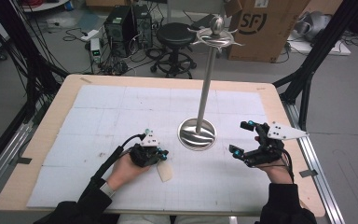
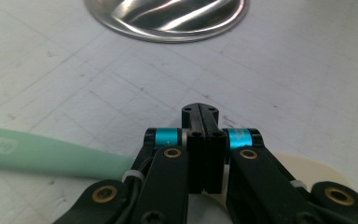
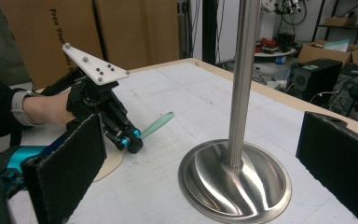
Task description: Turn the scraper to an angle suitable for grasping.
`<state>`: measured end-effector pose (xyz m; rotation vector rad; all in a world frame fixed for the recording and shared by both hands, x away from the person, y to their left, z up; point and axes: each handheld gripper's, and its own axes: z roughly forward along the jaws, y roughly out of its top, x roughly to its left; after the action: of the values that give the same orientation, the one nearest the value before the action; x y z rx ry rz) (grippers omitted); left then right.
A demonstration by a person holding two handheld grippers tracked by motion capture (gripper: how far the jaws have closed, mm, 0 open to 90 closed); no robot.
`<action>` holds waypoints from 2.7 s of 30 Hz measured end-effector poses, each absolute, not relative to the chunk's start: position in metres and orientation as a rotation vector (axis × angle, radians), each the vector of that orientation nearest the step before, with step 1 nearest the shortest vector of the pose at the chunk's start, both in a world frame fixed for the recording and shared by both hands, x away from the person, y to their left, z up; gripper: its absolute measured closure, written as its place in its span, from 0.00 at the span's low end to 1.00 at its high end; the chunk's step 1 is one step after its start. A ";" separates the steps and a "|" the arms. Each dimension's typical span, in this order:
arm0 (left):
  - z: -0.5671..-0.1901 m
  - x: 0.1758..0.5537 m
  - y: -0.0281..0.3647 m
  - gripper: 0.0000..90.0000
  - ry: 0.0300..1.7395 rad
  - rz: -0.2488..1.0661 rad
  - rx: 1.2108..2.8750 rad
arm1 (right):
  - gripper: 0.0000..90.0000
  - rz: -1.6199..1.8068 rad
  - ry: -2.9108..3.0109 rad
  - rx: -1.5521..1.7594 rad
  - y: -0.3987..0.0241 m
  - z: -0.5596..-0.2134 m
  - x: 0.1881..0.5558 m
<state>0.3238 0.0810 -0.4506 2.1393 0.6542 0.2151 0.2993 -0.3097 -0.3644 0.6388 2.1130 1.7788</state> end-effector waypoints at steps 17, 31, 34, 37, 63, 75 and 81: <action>-0.448 0.304 0.097 1.00 0.535 0.148 2.201 | 0.01 1.779 2.130 0.649 -0.311 -0.366 0.300; -0.442 0.286 0.145 1.00 0.542 0.098 2.259 | 0.01 1.753 2.167 0.645 -0.306 -0.369 0.302; -0.441 0.285 0.156 1.00 0.566 0.093 2.261 | 0.01 1.753 2.169 0.645 -0.306 -0.368 0.302; -0.440 0.287 0.168 1.00 0.596 0.083 2.267 | 0.01 1.754 2.169 0.646 -0.306 -0.368 0.301; -0.442 0.333 0.248 1.00 1.144 0.272 2.027 | 0.01 1.734 2.176 0.649 -0.304 -0.370 0.303; -0.446 0.341 0.198 1.00 1.033 0.343 2.065 | 0.01 1.720 2.187 0.659 -0.304 -0.370 0.303; -0.446 0.333 0.165 1.00 0.889 0.283 2.115 | 0.01 1.706 2.189 0.668 -0.304 -0.371 0.305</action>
<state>0.3326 0.1651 -0.4458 2.1155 0.8889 0.2831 0.3045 -0.3043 -0.3714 0.6680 2.1893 1.7063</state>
